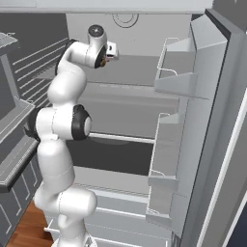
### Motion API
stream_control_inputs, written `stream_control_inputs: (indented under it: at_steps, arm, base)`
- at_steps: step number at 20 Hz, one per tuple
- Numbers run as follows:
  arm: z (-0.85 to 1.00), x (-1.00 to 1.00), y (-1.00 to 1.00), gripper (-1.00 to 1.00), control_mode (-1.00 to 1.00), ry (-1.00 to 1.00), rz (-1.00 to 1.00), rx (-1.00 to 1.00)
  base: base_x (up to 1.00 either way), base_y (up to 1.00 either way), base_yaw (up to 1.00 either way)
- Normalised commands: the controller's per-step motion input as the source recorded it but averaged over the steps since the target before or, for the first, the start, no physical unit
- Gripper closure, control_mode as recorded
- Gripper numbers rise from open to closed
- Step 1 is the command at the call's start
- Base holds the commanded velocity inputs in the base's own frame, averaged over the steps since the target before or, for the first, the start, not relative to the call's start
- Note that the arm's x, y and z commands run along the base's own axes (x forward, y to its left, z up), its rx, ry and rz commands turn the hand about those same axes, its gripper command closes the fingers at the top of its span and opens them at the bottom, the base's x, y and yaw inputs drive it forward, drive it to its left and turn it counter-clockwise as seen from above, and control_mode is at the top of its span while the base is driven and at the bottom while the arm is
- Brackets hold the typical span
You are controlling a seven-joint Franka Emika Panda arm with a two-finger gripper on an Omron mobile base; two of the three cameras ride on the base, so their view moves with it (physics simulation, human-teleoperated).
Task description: Place one carrot and one chicken drumstick in each tupperware on the nearby counter, to pack two identical lunches.
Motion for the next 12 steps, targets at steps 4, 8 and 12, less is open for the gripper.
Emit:
stream_control_inputs:
  at_steps: [4, 8, 12]
  arm:
    - [-0.56, 0.01, 0.04, 1.00, -1.00, 0.10, -0.01, -0.04]
    - [-0.49, -0.31, 0.00, 1.00, -1.00, 0.03, -0.07, -0.05]
    - [-0.13, -0.25, 0.00, 1.00, -1.00, 0.00, -0.06, -0.02]
  base:
    - [0.00, 0.00, 0.00]
    - [0.00, 0.00, 0.00]
    - [0.00, 0.00, 0.00]
